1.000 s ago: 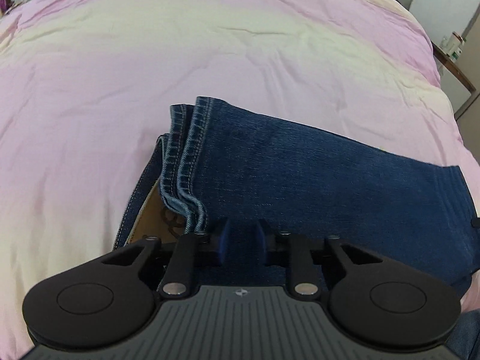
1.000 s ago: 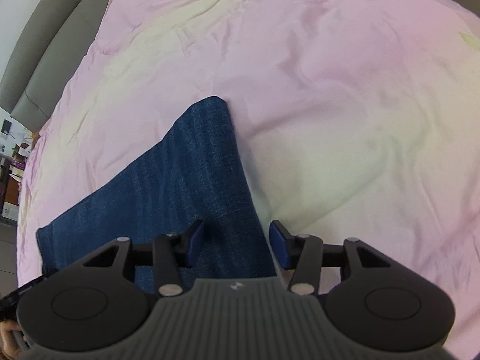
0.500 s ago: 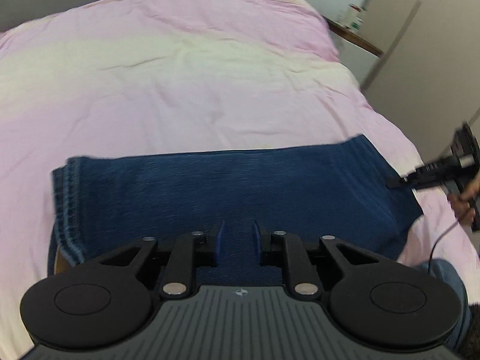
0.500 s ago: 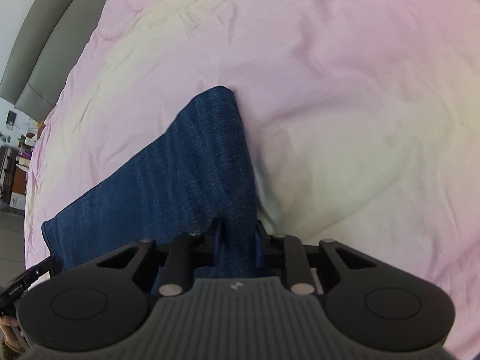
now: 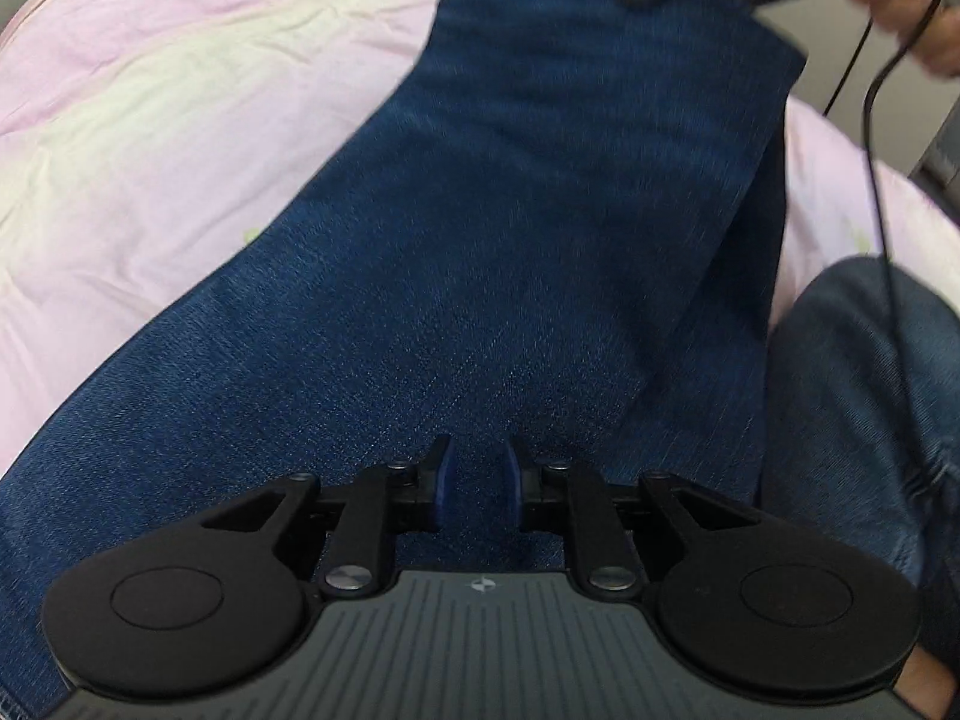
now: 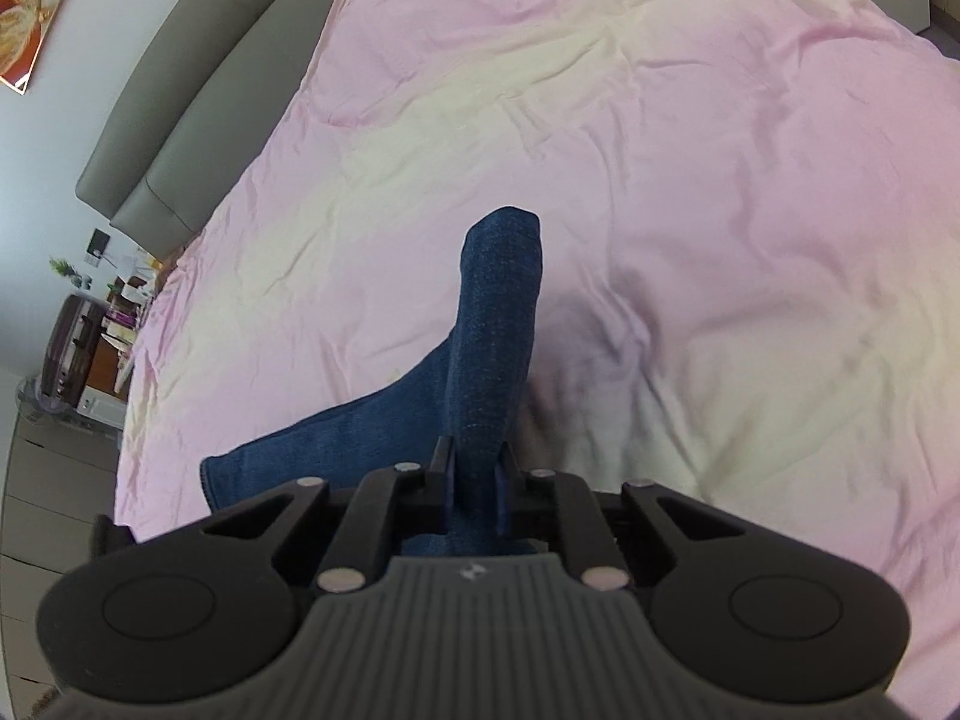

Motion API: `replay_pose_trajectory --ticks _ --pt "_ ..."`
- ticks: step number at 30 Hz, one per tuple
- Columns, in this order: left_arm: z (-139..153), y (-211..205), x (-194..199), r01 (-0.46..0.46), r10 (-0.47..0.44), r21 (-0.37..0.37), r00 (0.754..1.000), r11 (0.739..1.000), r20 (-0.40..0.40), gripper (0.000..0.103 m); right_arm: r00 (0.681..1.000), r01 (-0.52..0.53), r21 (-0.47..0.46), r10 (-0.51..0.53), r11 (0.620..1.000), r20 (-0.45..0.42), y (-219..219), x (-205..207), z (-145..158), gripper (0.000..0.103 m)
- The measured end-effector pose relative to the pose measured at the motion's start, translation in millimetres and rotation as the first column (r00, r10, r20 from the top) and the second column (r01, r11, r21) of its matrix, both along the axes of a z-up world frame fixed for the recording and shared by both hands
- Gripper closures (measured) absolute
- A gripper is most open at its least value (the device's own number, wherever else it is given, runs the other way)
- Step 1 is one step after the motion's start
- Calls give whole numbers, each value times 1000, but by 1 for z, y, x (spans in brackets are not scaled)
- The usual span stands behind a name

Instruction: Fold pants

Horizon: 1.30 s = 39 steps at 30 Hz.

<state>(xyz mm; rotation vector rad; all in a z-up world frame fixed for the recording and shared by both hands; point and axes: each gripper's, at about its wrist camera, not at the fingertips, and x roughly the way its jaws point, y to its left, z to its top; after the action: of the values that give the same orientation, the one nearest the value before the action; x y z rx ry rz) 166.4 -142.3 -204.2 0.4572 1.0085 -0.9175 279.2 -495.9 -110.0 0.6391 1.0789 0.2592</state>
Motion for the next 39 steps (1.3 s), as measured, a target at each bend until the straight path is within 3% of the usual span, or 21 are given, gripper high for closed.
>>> replay_pose_trajectory --ticks 4,7,12,14,18,22,25,32,37,39 --pt "-4 -3 -4 -14 14 21 1000 1000 -2 82 1000 10 86 -11 996 12 14 -2 13 96" --pt "10 5 -7 -60 60 0 998 998 11 82 999 -13 100 10 995 40 35 -1 32 96" --pt "54 67 -26 -199 205 -91 977 976 57 81 994 -71 102 62 992 89 84 3 72 96" --pt "68 105 -30 -295 302 -130 953 947 36 81 989 -113 84 103 990 110 114 5 85 96" --pt "85 189 -37 -476 484 -206 875 855 -16 81 976 -191 72 181 979 124 181 8 95 96" --pt "85 252 -45 -625 629 -212 775 751 -55 81 963 -259 81 250 962 105 255 12 89 96" --pt "77 282 -49 -687 687 -223 721 692 -91 81 953 -299 98 294 949 68 312 18 70 96" --pt "62 312 -54 -738 731 -286 665 612 -153 81 960 -254 145 268 956 -80 408 32 -12 96" --pt "66 322 -49 -773 763 -299 621 560 -178 81 960 -219 120 236 968 -153 436 37 -62 95" --pt "71 325 -52 -783 772 -314 606 537 -193 75 956 -230 100 244 968 -164 444 40 -72 90"
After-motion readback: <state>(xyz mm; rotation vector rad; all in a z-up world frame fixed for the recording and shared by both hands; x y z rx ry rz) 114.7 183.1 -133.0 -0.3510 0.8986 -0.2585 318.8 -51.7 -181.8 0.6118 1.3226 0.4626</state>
